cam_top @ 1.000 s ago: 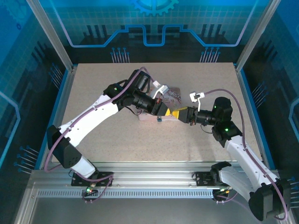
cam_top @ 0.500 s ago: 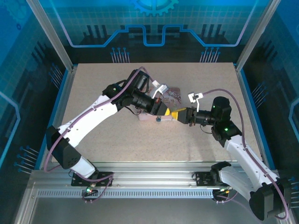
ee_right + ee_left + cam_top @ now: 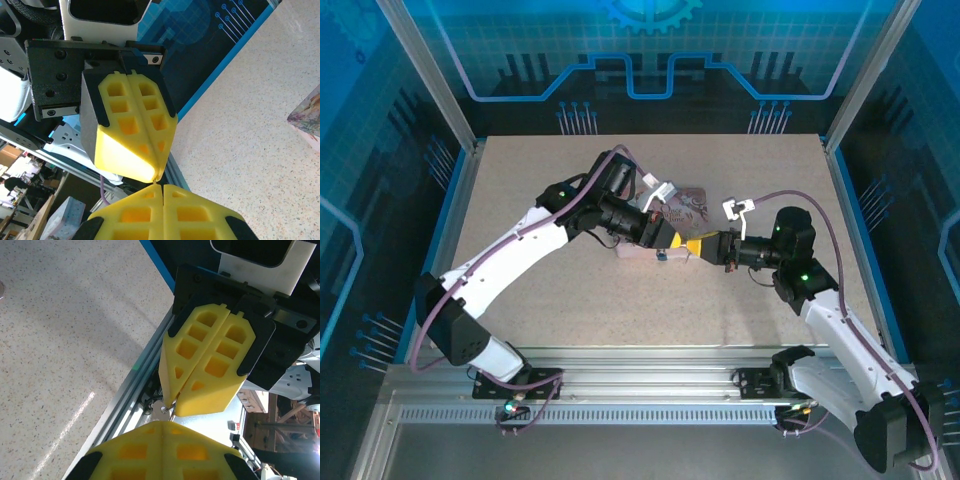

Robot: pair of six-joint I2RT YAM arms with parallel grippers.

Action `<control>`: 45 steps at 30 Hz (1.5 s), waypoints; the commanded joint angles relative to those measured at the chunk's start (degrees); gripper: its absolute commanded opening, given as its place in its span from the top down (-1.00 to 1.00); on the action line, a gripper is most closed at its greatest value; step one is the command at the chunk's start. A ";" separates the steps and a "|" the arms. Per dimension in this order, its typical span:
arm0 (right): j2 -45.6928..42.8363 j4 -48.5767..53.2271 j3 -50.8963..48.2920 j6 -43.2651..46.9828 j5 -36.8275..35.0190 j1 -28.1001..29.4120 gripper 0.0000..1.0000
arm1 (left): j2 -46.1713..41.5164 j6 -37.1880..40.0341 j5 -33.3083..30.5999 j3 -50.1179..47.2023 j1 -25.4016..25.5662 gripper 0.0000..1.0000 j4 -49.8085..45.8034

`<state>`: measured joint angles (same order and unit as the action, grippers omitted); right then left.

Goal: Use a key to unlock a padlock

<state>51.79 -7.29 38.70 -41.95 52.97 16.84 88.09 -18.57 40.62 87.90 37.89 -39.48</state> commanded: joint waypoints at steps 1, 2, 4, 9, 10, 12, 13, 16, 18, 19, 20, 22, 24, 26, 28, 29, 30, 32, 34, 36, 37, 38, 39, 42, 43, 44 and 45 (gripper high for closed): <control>-1.21 0.11 1.74 1.09 0.99 0.91 1.00 | -2.00 -1.53 1.01 -1.32 -0.96 1.00 2.15; -1.25 0.47 1.85 1.25 0.89 1.00 1.00 | -2.06 -1.73 1.13 -1.46 -1.06 1.00 2.56; -1.25 0.94 1.91 1.69 0.67 1.47 1.00 | -2.23 -2.06 1.51 -1.59 -1.16 1.00 3.15; -1.10 1.92 2.20 3.19 -0.56 3.19 1.00 | -1.96 -2.73 1.93 -1.78 -1.15 1.00 4.12; -1.08 1.88 2.09 3.22 -0.67 3.20 1.00 | -1.96 -2.98 2.14 -1.93 -1.15 1.00 4.46; -0.99 1.67 2.08 3.19 -0.86 3.20 1.00 | -2.01 -3.29 2.36 -2.09 -1.20 1.00 4.59; -0.99 1.51 2.09 2.92 -1.02 3.20 1.00 | -2.11 -3.18 2.35 -2.28 -1.16 1.00 4.66; -1.25 0.23 1.69 1.76 -2.23 2.50 1.00 | -2.52 -3.28 2.97 -3.20 -1.06 1.00 4.99; -0.93 0.26 2.02 1.81 -2.26 2.52 1.00 | -2.92 -3.54 2.87 -3.98 -1.06 1.00 5.51; -0.67 0.09 2.09 1.72 -2.05 2.58 1.00 | -3.06 -3.57 2.80 -4.20 -1.06 1.00 5.63; -0.43 0.08 2.08 1.74 -1.99 2.77 1.00 | -3.18 -3.58 2.86 -4.27 -1.07 1.00 5.86; -0.24 0.56 2.22 2.11 -2.16 2.95 1.00 | -3.15 -3.83 2.97 -4.37 -1.08 1.00 6.34; -0.35 0.86 2.23 2.34 -2.41 3.15 1.00 | -3.20 -4.32 3.13 -4.35 -1.12 0.89 7.02; -0.71 1.16 2.17 2.45 -2.91 3.15 1.00 | -3.11 -4.61 4.00 -4.25 -1.11 0.81 7.69; -1.06 1.20 2.22 2.33 -3.35 3.19 1.00 | -2.96 -5.12 4.87 -4.39 -1.06 0.78 8.36; -1.16 1.18 2.22 2.32 -3.59 3.15 1.00 | -2.93 -5.30 5.31 -4.40 -1.07 0.78 8.54; -1.25 1.17 2.18 2.24 -3.83 3.19 1.00 | -2.84 -5.46 5.83 -4.61 -1.07 0.80 8.99; -1.34 1.14 2.09 2.15 -4.11 3.17 1.00 | -2.93 -6.23 7.04 -5.12 -1.06 0.79 10.13; -1.51 0.78 1.97 1.90 -4.52 3.12 1.00 | -2.93 -6.48 7.53 -5.37 -1.11 0.79 10.35; -1.56 0.78 1.91 1.81 -4.97 3.10 1.00 | -3.08 -6.54 8.19 -5.63 -1.01 0.74 10.64; -1.53 0.79 1.91 1.79 -5.28 3.10 1.00 | -3.18 -6.68 8.50 -5.76 -0.98 0.76 10.94; -1.55 0.79 1.91 1.70 -5.27 3.05 1.00 | -3.18 -6.92 9.12 -5.97 -0.91 0.89 11.41; -1.43 0.78 2.02 1.69 -5.25 3.11 1.00 | -3.23 -7.20 9.71 -6.15 -0.81 1.00 12.02; -1.38 0.71 2.08 1.45 -5.50 3.12 1.00 | -3.37 -7.51 9.99 -6.42 -0.54 1.00 12.97; -1.47 0.83 2.13 1.30 -5.79 3.07 1.00 | -3.45 -7.75 9.94 -6.56 -0.55 1.00 13.39; -1.59 0.87 2.11 1.20 -5.91 3.02 0.91 | -3.52 -8.03 9.84 -6.81 -0.54 1.00 13.91; -1.76 0.67 2.20 1.05 -5.84 3.02 0.69 | -3.63 -8.27 9.74 -6.95 -0.56 1.00 14.27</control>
<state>50.50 -6.42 39.03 -40.47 48.42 19.07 86.02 -25.63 46.02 81.82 36.36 -29.08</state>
